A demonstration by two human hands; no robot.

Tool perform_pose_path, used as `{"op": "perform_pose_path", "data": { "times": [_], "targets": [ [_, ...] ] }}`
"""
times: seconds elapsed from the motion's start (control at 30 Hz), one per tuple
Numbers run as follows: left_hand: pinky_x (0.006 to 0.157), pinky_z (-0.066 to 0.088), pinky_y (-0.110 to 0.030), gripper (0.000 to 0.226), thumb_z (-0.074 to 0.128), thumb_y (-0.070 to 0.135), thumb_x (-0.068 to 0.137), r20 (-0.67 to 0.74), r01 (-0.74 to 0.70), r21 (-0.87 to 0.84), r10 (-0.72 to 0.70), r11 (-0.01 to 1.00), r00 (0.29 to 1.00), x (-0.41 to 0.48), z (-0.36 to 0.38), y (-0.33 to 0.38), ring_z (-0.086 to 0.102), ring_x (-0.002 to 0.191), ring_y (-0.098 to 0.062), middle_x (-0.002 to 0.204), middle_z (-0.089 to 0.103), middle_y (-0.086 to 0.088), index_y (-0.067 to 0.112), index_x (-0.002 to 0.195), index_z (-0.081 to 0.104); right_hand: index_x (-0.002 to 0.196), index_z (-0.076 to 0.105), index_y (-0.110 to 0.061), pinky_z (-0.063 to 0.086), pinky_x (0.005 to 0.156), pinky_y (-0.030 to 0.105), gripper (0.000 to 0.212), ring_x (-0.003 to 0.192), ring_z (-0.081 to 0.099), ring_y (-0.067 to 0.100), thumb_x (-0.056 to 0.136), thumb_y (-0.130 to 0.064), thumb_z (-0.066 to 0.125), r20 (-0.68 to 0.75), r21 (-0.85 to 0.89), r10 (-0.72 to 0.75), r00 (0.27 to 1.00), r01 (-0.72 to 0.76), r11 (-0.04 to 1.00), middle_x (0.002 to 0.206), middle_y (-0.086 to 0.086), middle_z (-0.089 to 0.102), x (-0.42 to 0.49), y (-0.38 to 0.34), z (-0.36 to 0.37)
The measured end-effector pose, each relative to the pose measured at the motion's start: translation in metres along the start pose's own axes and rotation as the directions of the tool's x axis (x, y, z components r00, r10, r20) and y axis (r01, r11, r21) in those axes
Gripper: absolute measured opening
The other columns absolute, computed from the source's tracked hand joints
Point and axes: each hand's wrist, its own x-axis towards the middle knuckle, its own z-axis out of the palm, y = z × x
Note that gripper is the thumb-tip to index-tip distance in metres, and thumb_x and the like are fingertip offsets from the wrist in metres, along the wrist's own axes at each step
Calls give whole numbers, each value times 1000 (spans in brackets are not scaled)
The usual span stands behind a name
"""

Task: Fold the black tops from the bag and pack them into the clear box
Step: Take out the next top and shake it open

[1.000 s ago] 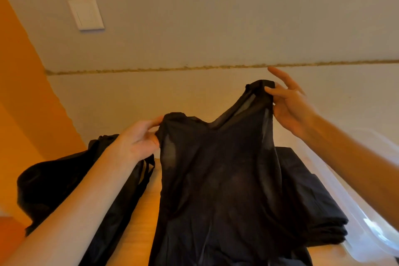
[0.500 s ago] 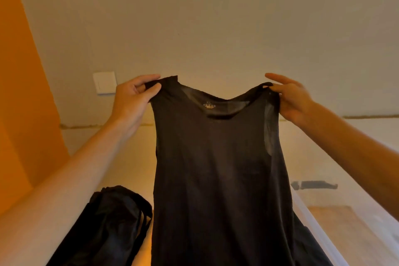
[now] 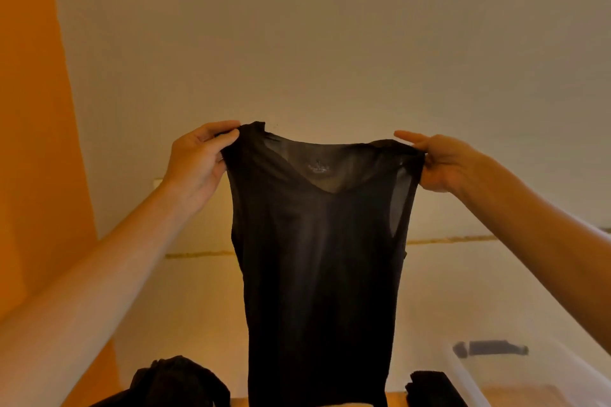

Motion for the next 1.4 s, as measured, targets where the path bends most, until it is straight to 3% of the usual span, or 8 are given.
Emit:
{"op": "perform_pose_path", "data": {
  "times": [0.17, 0.27, 0.43, 0.63, 0.8, 0.97, 1.13, 1.4],
  "targets": [
    [101, 55, -33, 32, 72, 6, 91, -5, -28, 54, 29, 998, 1000, 0, -9, 0, 68, 116, -17, 121, 72, -4, 15, 122, 73, 130, 65, -14, 57, 92, 44, 39, 118, 65, 33, 110, -4, 33, 59, 92, -88, 994, 83, 992, 133, 16, 64, 7, -1, -3],
    [102, 55, -35, 25, 70, 7, 93, 21, -46, 92, 44, 995, 999, 0, -12, 2, 68, 115, -17, 117, 74, -6, 13, 116, 75, 123, 69, -15, 60, 87, 35, 28, 115, 66, 27, 106, -7, 49, 72, 118, -193, 978, 184, 976, 127, 10, 67, 6, -2, -2],
    [98, 57, -35, 21, 71, 6, 92, 13, -98, 176, 97, 979, 995, -1, -10, 3, 70, 112, -19, 111, 77, -6, 15, 111, 77, 112, 76, -19, 60, 90, 28, 22, 111, 69, 17, 92, -12, 73, 37, -102, -487, 873, 488, 867, 115, 1, 74, 4, 6, -4],
    [102, 53, -34, 39, 74, 8, 90, 45, -76, 277, 66, 958, 997, -2, -8, 4, 69, 113, -15, 117, 75, -4, 19, 127, 70, 106, 75, -18, 59, 85, 21, 18, 100, 71, 10, 89, -21, 77, 34, -408, -720, 693, 667, 623, 103, -3, 75, 0, 3, -13],
    [92, 59, -30, 18, 74, 9, 90, -1, -55, 158, 55, 986, 998, -9, -1, 9, 71, 109, -17, 110, 76, -5, 15, 107, 78, 107, 75, -14, 60, 90, 29, 16, 107, 70, 18, 92, -20, 75, 11, -206, -567, 824, 556, 805, 109, 6, 74, 0, -5, -19],
    [85, 59, -28, 18, 76, 11, 88, -36, 167, -199, -177, 966, 983, -8, 10, 17, 71, 109, -20, 102, 77, -4, 14, 106, 76, 105, 66, -18, 61, 76, 27, 8, 102, 67, 20, 100, -13, 63, 70, 167, -321, 944, 307, 937, 105, 6, 69, -7, -10, -8],
    [84, 61, -27, 21, 68, 3, 94, -50, 152, -338, -179, 929, 983, -15, 17, 21, 74, 104, -18, 108, 76, -7, 13, 112, 74, 130, 61, -22, 61, 67, 31, 29, 89, 70, 20, 106, -10, 50, 154, 196, -304, 940, 273, 942, 110, 9, 68, -10, -10, 0],
    [85, 60, -27, 27, 61, -4, 96, 16, 112, -350, -113, 930, 993, -26, 14, 27, 75, 103, -20, 108, 77, -9, 13, 114, 74, 135, 62, -24, 62, 79, 32, 42, 111, 71, 26, 100, 0, 55, 226, 188, -334, 915, 296, 937, 130, 11, 67, -21, -5, 6]
  ]
}}
